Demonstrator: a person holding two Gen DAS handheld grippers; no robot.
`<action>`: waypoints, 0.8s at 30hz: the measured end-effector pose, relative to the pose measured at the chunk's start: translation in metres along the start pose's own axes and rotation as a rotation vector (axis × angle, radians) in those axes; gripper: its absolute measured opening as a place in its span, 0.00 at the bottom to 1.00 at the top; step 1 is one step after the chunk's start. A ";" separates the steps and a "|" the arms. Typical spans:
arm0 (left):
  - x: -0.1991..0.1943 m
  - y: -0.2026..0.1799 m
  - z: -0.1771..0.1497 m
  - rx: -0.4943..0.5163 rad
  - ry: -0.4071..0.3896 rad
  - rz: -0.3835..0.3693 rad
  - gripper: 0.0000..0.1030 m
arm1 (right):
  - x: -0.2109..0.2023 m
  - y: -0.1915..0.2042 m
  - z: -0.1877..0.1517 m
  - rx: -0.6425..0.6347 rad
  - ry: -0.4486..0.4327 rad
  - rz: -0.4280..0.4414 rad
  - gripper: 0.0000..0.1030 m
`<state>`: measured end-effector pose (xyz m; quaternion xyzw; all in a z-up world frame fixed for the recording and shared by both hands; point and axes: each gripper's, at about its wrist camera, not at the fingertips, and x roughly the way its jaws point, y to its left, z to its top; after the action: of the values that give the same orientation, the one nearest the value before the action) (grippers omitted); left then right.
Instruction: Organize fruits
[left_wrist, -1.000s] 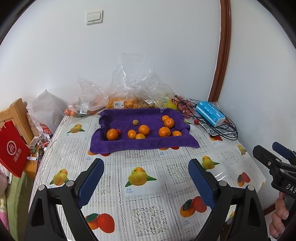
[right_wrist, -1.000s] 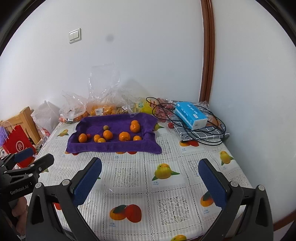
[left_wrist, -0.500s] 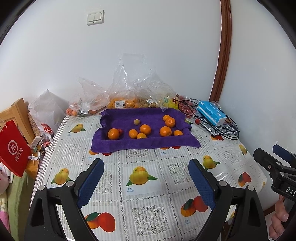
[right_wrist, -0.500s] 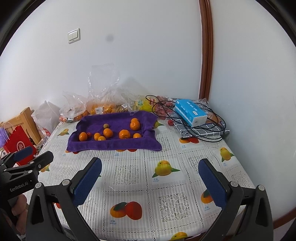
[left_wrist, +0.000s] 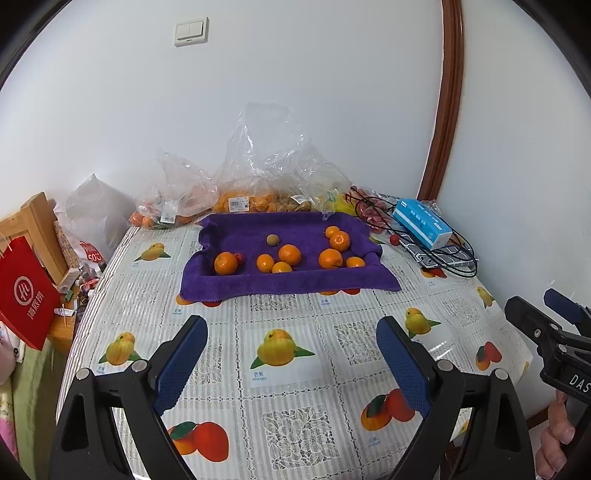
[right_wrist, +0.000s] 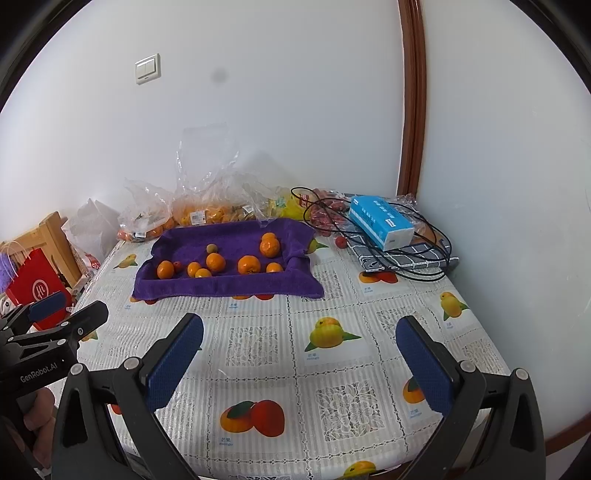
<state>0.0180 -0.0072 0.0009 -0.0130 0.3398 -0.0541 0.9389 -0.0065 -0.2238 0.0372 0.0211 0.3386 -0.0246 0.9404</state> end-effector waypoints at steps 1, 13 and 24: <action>0.000 0.000 0.000 0.000 -0.001 0.001 0.91 | 0.000 0.001 0.000 0.001 0.000 -0.002 0.99; 0.000 0.000 0.000 -0.001 0.000 0.001 0.91 | 0.001 0.003 -0.002 0.001 0.001 0.001 0.99; 0.000 0.001 0.000 -0.002 0.000 0.003 0.91 | 0.002 0.005 -0.003 0.002 0.004 0.004 0.99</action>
<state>0.0182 -0.0065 0.0004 -0.0134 0.3400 -0.0524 0.9389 -0.0065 -0.2189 0.0338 0.0227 0.3403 -0.0232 0.9398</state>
